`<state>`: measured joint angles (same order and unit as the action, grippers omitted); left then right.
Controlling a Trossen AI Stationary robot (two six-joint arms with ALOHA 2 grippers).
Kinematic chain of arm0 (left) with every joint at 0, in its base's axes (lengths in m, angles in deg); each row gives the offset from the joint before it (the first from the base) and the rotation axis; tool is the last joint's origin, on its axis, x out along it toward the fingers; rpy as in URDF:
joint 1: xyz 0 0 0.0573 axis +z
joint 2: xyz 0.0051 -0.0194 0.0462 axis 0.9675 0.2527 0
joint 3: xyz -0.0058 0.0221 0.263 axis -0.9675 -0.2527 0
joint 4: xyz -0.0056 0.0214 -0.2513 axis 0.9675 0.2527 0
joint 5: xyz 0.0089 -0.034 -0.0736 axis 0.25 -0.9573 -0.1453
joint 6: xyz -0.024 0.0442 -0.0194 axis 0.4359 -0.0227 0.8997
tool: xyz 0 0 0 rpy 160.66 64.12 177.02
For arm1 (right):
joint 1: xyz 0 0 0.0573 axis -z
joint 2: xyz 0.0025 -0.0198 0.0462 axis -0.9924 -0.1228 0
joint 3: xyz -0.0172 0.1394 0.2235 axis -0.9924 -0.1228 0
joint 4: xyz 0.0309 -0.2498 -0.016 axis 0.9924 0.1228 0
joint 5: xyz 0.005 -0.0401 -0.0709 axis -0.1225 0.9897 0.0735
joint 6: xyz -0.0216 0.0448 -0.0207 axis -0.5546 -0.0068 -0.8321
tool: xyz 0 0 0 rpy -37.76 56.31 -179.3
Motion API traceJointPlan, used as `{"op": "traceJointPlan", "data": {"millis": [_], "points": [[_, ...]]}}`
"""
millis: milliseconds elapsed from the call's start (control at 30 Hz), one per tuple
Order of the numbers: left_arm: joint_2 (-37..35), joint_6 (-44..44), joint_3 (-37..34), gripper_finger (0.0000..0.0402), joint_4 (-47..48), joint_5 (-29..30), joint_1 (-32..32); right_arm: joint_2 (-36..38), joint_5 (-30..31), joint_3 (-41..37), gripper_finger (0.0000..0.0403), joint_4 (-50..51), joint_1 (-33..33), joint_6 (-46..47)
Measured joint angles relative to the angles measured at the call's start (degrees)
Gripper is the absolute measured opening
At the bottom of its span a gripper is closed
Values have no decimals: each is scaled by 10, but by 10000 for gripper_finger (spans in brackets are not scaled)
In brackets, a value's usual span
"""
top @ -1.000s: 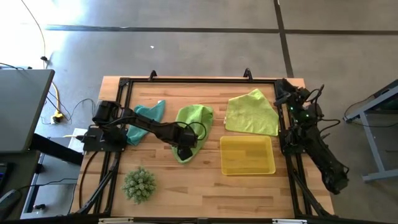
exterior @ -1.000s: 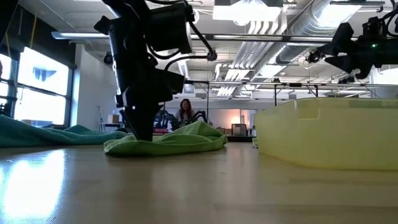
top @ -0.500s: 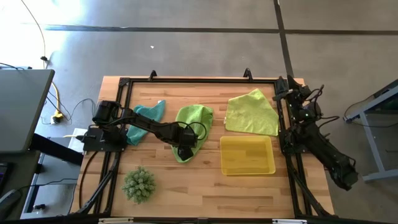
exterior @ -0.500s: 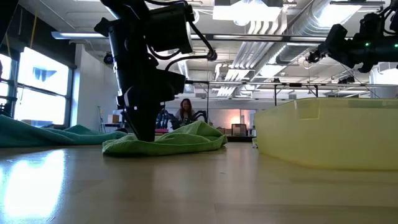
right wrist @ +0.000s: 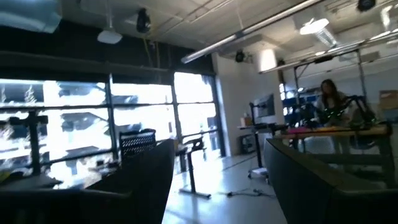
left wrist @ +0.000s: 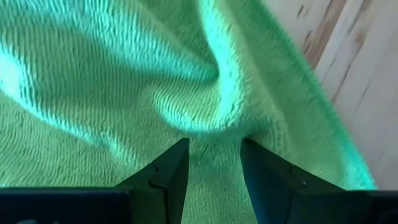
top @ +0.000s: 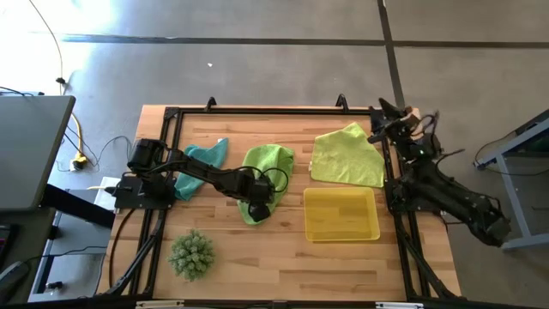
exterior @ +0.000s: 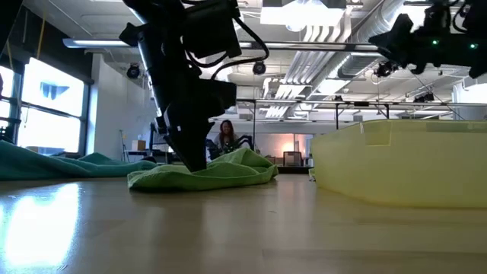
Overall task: Roll microfiber towels into tight, uniform cylinder then place into a basket
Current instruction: Prepare the green microfiber cloth to the center of the table
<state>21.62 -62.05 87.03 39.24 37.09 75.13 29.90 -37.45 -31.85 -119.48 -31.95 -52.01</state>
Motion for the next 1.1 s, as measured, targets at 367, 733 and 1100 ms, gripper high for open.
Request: {"op": "traceJointPlan", "data": {"millis": [367,733,1100], "points": [[0,0,0,135,-4,-5,0,-202,-70,214,238,240,-102,-127],[0,-7,12,135,9,-5,0,-382,-95,297,238,380,-172,-199],[-1,-53,78,135,55,22,-2,-513,-95,297,238,341,-233,-267]]}}
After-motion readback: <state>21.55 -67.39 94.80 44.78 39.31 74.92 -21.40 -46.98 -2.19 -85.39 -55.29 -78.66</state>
